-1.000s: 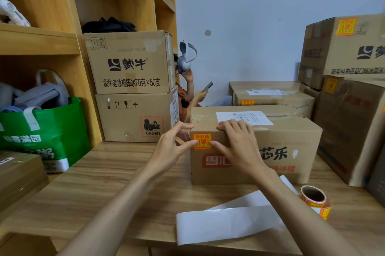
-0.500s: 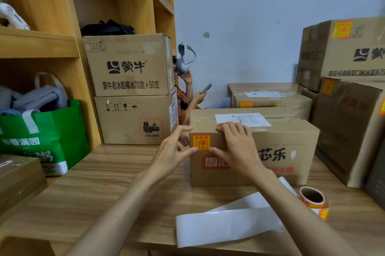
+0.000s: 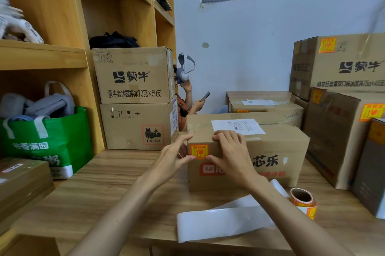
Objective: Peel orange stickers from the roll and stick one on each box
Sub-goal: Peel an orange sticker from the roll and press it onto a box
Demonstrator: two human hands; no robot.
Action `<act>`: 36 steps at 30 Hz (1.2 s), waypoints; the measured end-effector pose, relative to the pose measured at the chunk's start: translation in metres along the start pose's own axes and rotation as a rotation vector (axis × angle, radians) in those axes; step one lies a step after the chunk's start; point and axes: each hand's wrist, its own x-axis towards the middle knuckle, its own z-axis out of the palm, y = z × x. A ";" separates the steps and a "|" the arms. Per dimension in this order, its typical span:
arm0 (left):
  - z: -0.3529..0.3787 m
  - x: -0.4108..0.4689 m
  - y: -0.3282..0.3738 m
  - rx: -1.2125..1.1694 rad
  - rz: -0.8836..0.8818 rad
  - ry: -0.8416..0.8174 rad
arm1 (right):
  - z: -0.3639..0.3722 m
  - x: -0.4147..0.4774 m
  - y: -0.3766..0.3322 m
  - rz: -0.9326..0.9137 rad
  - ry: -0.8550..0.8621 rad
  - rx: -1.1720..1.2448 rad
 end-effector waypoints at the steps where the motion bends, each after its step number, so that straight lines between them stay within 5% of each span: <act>1: -0.003 -0.006 0.001 0.002 0.000 -0.001 | -0.002 -0.001 -0.003 -0.009 -0.015 0.017; 13: -0.042 -0.074 0.028 0.106 0.033 0.096 | -0.026 -0.010 -0.043 -0.126 -0.182 0.322; 18: -0.061 -0.052 0.027 0.059 -0.114 0.310 | -0.030 -0.008 -0.070 -0.037 -0.174 0.234; 26: -0.067 0.004 -0.020 -0.131 -0.432 0.054 | -0.013 -0.002 -0.100 0.065 0.018 -0.014; 36: -0.078 -0.024 -0.014 -0.072 -0.369 0.101 | -0.039 -0.010 -0.088 -0.029 -0.130 0.050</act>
